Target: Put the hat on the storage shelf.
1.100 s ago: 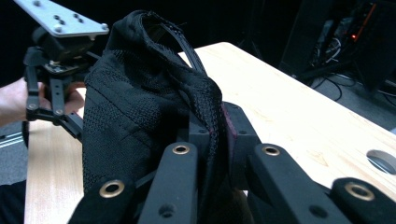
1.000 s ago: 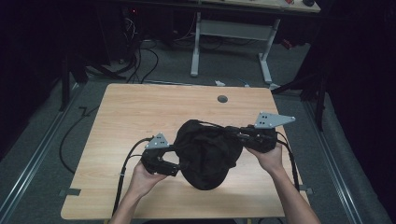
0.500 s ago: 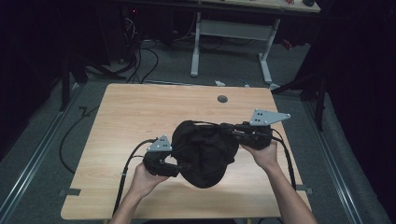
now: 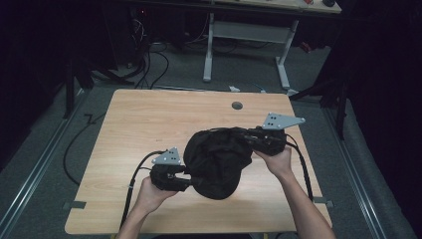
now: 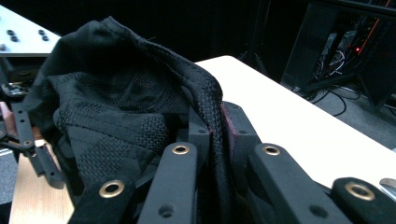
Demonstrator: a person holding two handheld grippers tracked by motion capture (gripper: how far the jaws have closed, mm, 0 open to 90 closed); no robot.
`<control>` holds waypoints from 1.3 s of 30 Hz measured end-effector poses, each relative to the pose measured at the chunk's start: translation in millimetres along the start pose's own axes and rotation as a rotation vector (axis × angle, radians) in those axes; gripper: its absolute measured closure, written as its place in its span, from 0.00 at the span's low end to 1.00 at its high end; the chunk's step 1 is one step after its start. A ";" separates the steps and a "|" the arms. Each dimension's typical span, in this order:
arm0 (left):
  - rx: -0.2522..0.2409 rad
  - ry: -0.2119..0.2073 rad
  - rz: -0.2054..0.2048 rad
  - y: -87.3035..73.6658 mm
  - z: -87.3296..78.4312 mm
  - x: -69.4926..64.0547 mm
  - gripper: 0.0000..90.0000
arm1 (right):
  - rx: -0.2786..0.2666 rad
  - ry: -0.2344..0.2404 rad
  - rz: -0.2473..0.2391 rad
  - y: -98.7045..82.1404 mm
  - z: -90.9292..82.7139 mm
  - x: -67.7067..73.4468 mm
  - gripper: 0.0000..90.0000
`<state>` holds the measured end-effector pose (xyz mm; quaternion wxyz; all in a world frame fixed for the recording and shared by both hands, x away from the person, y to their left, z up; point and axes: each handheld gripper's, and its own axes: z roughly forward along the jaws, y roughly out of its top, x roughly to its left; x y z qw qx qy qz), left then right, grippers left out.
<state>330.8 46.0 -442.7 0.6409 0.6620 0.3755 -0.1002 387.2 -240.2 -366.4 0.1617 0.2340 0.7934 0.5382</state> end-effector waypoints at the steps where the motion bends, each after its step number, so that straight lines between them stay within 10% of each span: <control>1: 0.004 0.000 0.004 -0.3 0.1 -0.4 0.67 | 0.001 -0.002 -0.003 -0.1 0.9 -0.4 0.93; 25: 0.018 -0.023 0.058 -3.1 -14.7 -18.3 0.78 | 0.015 -0.036 0.036 1.7 4.6 -5.2 0.66; 39: -0.106 0.044 0.049 2.9 -37.2 -15.7 0.79 | 0.035 -0.114 0.122 -13.0 -17.3 -12.8 0.52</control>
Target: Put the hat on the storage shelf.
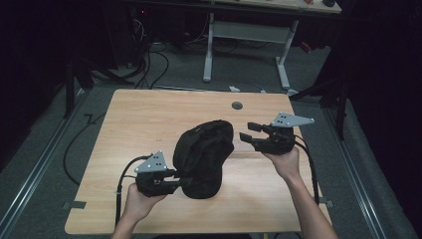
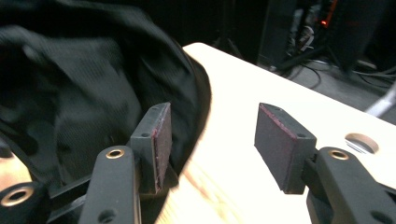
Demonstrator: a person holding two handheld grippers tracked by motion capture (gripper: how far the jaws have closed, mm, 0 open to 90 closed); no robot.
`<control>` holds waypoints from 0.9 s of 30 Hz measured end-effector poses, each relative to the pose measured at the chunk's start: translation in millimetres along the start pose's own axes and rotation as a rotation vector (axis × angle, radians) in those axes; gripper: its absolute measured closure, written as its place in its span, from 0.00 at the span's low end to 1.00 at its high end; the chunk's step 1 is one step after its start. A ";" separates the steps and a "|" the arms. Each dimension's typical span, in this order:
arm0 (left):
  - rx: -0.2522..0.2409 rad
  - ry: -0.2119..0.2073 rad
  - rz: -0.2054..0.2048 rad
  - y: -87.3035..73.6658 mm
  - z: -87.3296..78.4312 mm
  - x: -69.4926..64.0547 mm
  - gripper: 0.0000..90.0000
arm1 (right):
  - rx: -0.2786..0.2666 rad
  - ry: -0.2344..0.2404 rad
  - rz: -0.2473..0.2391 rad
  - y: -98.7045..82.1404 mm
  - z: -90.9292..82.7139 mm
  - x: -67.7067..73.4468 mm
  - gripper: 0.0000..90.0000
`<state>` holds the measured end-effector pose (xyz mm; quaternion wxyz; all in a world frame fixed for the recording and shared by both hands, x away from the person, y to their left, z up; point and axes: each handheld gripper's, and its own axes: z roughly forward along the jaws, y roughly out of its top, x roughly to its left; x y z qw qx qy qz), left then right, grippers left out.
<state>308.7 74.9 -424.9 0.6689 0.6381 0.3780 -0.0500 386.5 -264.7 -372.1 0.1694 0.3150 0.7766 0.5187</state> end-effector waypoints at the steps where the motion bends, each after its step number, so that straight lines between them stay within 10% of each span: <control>1: -0.008 0.005 0.000 0.6 -1.2 -0.3 0.79 | -0.004 -0.012 0.006 -1.9 -0.9 0.5 0.52; 27: -0.168 0.102 -0.015 17.7 -10.7 2.7 0.79 | 0.286 -0.258 0.154 -145.1 7.2 7.0 0.52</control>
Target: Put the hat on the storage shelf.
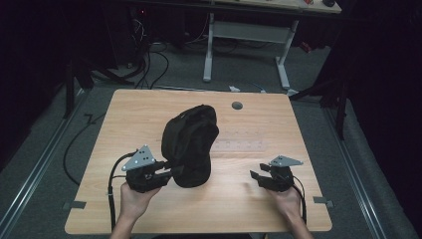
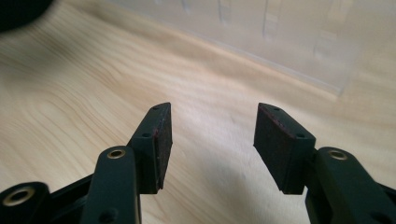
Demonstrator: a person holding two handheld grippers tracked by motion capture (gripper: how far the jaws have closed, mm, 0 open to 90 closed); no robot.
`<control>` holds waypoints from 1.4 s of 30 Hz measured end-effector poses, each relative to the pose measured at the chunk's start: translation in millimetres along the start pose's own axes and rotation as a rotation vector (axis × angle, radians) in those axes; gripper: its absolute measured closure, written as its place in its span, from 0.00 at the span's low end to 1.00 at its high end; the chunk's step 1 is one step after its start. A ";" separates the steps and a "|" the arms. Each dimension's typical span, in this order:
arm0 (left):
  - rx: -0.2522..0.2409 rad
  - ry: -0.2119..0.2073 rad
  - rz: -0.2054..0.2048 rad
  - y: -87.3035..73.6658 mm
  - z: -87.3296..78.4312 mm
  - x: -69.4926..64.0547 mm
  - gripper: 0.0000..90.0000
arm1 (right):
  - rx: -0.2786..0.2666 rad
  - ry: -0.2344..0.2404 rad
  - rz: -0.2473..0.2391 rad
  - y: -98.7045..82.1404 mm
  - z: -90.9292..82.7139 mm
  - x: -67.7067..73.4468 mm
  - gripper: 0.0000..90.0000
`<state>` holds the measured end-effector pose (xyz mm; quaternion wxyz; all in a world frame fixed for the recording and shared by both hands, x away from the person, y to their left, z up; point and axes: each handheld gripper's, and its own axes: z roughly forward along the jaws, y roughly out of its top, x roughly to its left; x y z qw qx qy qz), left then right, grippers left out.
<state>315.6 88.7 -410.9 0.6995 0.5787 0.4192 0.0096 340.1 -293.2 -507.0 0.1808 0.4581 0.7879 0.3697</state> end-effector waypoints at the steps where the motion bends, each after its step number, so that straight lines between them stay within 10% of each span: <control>1: 0.000 0.000 0.000 0.0 0.0 0.0 0.79 | 0.000 0.000 0.000 0.0 0.0 0.0 0.52; 11: -0.045 0.027 0.019 7.2 2.5 -1.2 0.79 | 0.029 -0.104 -0.004 -18.0 15.0 -3.3 0.44; 23: -0.106 0.073 0.042 21.9 9.6 3.8 0.79 | 0.032 -0.105 -0.002 -18.5 14.7 -2.0 0.42; 42: -0.169 0.154 0.186 46.2 40.2 9.6 0.79 | 0.033 -0.106 -0.003 -19.0 14.3 -0.8 0.41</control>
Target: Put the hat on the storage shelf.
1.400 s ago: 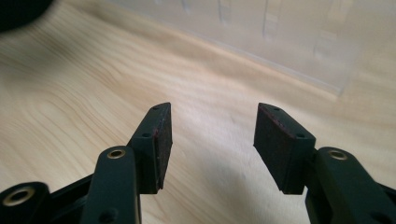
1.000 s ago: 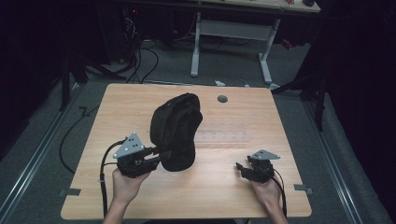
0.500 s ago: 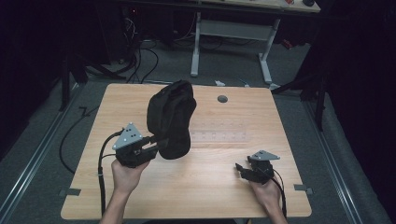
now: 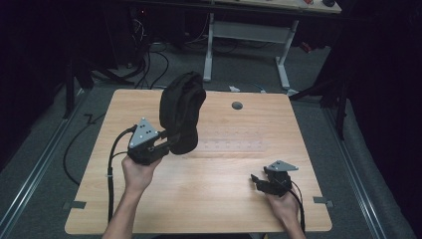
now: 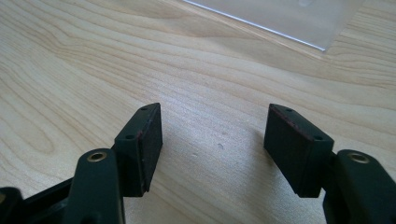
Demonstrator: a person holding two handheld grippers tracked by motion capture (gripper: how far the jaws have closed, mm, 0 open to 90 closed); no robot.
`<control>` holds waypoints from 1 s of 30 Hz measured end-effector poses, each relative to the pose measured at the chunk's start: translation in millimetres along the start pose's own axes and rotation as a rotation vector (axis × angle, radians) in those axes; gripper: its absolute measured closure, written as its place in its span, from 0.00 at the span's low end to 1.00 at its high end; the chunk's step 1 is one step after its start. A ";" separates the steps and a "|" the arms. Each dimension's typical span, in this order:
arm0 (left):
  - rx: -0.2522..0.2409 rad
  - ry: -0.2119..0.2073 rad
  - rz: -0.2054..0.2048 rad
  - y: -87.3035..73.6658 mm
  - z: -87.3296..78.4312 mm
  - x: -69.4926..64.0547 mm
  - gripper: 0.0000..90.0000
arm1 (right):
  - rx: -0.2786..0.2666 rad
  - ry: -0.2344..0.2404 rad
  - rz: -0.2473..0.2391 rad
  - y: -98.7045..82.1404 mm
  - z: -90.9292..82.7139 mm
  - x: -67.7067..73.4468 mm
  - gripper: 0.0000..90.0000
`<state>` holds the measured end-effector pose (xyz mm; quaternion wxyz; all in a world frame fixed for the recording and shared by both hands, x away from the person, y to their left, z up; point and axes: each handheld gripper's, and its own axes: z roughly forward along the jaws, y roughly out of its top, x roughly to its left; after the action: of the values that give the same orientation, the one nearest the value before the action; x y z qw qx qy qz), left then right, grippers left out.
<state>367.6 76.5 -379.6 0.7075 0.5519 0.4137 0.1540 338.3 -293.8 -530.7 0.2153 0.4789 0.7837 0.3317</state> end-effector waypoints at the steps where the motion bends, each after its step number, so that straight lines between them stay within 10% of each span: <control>1: 0.000 0.005 0.006 -0.3 2.3 0.5 0.79 | 0.000 0.000 0.000 0.0 0.0 0.0 0.41; 30: -0.022 0.078 0.072 -24.2 43.0 16.7 0.79 | -0.001 0.000 -0.004 0.0 0.1 -0.4 0.41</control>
<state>404.5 51.4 -406.4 0.6908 0.5523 0.4192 0.2050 338.5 -294.1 -530.7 0.2162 0.4775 0.7844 0.3315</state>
